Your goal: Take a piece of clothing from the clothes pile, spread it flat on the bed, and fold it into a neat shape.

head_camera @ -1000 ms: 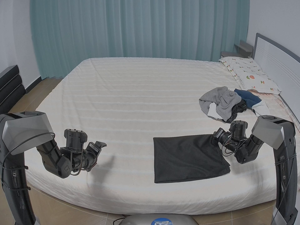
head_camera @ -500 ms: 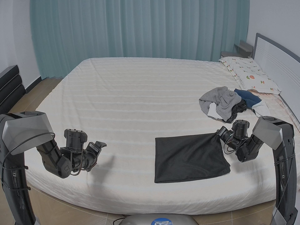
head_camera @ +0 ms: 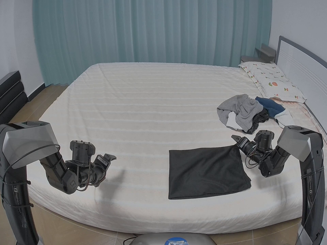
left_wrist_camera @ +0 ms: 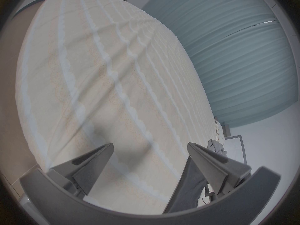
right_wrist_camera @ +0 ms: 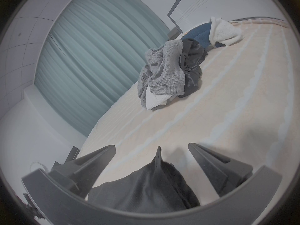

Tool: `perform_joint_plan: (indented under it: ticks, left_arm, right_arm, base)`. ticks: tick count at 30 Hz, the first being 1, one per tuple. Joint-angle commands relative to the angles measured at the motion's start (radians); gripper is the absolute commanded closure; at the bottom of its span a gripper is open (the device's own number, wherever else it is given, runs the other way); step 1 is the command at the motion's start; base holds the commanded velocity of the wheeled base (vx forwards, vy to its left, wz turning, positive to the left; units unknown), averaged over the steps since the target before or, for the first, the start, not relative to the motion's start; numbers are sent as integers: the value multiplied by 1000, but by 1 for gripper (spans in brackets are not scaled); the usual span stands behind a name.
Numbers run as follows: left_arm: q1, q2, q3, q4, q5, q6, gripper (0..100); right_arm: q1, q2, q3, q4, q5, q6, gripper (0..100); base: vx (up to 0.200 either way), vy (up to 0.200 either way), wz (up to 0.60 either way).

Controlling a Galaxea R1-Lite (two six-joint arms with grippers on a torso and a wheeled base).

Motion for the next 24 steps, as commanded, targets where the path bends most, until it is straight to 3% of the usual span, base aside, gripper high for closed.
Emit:
perform_joint_plan:
  ticks: [1, 5, 9, 10, 14, 24]
  left_arm:
    - [1, 0, -3, 0, 0, -2, 0]
    - [1, 0, -1, 0, 0, -2, 0]
    - [1, 0, -1, 0, 0, -2, 0]
    - [1, 0, -1, 0, 0, 0, 0]
    - [0, 0, -1, 0, 0, 0, 0]
    - [0, 2, 0, 0, 0, 0, 0]
  right_arm:
    - [11, -123, 98, 7, 21, 13, 0]
    - [16, -175, 204, 10, 26, 7, 0]
    - [-11, -235, 339, 11, 87, 2, 0]
    - [-30, -283, 462, 1, 179, -21, 0]
    - [-81, -307, 600, -15, 277, -113, 0]
    - [-113, -249, 655, -46, 299, -190, 0]
  base:
    - [0, 0, 0]
    - [0, 0, 0]
    - [0, 0, 0]
    - [0, 0, 0]
    - [0, 0, 0]
    - [0, 0, 0]
